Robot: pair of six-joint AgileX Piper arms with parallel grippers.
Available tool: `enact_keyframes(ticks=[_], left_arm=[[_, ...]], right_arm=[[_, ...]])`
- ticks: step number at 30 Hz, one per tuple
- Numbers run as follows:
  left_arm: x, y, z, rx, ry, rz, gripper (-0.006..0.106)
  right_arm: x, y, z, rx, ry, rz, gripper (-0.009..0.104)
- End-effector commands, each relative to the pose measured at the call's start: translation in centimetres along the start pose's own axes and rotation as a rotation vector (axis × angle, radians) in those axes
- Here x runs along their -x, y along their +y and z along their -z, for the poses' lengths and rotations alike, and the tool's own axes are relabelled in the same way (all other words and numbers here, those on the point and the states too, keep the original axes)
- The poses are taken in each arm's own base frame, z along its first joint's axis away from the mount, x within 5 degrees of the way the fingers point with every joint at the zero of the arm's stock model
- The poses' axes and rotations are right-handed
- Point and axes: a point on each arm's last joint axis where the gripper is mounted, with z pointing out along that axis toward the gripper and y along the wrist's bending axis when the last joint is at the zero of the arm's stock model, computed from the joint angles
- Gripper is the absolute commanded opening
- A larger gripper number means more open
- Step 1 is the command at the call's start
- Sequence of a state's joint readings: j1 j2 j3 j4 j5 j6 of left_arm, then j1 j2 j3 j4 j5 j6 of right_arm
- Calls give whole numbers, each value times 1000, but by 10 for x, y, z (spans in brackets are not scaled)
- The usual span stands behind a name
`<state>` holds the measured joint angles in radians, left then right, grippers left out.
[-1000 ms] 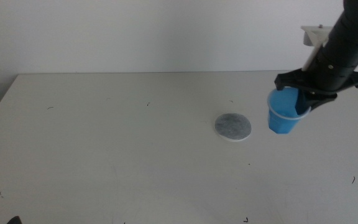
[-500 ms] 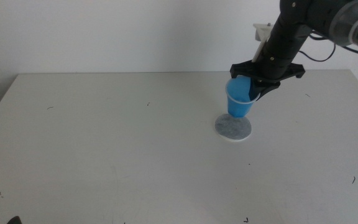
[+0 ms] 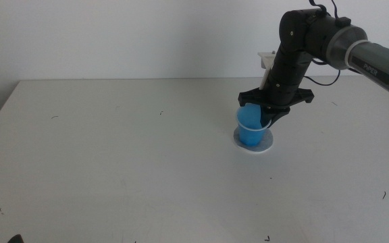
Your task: Place an empty cup on a cup mat.
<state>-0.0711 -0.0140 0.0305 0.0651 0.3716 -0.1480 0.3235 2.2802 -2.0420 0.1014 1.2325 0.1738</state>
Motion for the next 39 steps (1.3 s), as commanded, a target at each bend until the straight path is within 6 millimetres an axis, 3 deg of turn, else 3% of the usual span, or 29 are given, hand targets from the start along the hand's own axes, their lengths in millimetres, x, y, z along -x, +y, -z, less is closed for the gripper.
enact_keyframes(ticks=[1,7,18,23,27,33,39], left_arm=[[8,-1,2,-11,-83,11,105],[8,-1,2,-11,-83,11,105],[8,-1,2,-11,-83,11,105],[8,-1,2,-11,-83,11,105],[8,-1,2,-11,-83,11,105],[8,-1,2,-11,-83,11,105],[8,-1,2,-11,-83,11,105]], right_arm=[[-2,0,39,-29,-43,20,-1],[-2,1,37,-26,-38,46,4],[-2,1,46,-22,-57,47,51],[-7,4,79,-11,-120,65,72],[-21,4,122,-4,-199,72,83],[-64,-6,176,3,-307,78,84],[-119,-24,226,24,-555,64,84]])
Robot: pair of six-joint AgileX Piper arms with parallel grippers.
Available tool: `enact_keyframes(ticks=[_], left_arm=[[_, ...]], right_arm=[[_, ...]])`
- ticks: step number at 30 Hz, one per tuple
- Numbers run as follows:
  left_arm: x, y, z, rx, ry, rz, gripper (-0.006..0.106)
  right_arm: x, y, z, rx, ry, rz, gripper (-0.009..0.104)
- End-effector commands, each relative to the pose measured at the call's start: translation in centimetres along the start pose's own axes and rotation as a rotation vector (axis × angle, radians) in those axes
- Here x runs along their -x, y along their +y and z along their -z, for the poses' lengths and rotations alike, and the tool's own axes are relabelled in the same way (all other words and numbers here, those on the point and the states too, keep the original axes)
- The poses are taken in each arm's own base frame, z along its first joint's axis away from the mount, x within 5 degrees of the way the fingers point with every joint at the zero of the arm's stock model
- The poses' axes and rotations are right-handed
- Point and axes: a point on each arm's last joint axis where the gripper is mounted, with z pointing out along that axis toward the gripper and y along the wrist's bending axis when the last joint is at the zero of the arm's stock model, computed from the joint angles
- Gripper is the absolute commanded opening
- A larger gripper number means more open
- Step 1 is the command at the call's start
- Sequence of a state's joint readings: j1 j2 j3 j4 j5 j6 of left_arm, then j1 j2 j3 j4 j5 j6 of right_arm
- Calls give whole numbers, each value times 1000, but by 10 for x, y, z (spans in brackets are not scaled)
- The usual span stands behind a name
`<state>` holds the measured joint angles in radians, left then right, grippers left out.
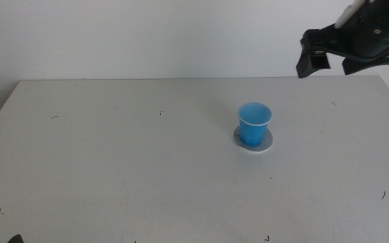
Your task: Place an empty cup on a cup mat.
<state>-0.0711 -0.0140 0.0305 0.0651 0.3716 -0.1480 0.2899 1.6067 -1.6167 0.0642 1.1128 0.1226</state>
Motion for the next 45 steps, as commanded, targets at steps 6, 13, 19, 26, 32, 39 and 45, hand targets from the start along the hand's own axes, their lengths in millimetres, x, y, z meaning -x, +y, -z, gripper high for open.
enact_keyframes(ticks=[6,13,19,26,32,39,45], left_arm=[[8,-1,2,-11,-83,11,105],[8,-1,2,-11,-83,11,105],[8,-1,2,-11,-83,11,105],[8,-1,2,-11,-83,11,105],[8,-1,2,-11,-83,11,105],[8,-1,2,-11,-83,11,105],[8,-1,2,-11,-83,11,105]], right_arm=[[-58,-22,82,-8,-361,-18,84],[-137,-36,114,-71,-560,-9,86],[-198,-42,110,-54,-671,-58,86],[-248,-48,80,-14,-837,-47,86],[-280,-53,54,-13,-894,-20,86],[-295,-55,34,-23,-955,29,86],[-310,-58,21,-12,-986,25,86]])
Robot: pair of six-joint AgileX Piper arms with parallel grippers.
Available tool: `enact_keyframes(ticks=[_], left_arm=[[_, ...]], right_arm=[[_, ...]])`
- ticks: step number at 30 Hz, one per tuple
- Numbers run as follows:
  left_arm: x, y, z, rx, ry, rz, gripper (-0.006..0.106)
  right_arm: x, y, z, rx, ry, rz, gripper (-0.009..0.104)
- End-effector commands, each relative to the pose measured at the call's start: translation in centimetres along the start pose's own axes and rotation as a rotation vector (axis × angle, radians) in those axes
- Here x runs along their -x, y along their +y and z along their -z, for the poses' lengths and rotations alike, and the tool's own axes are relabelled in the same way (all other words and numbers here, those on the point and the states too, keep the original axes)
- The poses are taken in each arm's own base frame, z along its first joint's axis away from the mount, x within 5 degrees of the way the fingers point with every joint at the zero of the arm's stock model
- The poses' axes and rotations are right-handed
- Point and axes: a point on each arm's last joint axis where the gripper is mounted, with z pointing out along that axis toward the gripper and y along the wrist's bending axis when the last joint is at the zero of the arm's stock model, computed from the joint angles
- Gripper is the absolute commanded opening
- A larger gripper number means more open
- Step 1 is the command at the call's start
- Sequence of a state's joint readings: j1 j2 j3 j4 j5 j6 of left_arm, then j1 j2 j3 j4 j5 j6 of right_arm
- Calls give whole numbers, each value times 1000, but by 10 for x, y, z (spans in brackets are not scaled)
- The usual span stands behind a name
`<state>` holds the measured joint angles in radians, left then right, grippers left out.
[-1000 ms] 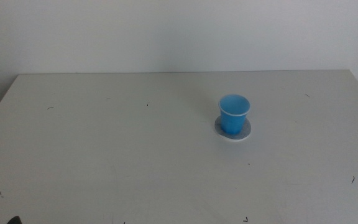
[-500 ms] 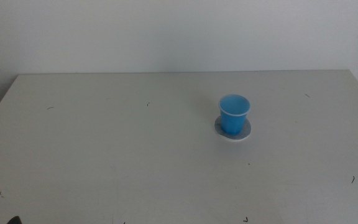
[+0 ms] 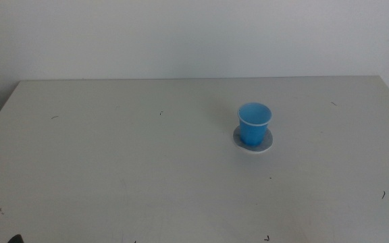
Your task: Place an empty cup on a cup mat.
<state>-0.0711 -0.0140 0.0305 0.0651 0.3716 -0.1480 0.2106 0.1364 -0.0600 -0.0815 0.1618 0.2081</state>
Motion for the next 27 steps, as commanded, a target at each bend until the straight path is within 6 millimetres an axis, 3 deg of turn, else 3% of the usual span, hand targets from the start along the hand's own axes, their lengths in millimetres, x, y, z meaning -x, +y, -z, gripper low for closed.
enact_keyframes(ticks=[1,12,27], left_arm=[[8,-1,2,-11,-83,11,105],[8,-1,2,-11,-83,11,105],[8,-1,2,-11,-83,11,105]], right_arm=[[10,1,4,14,-119,24,86],[-16,-2,9,10,-128,21,86],[-17,-3,9,3,-113,42,86]])
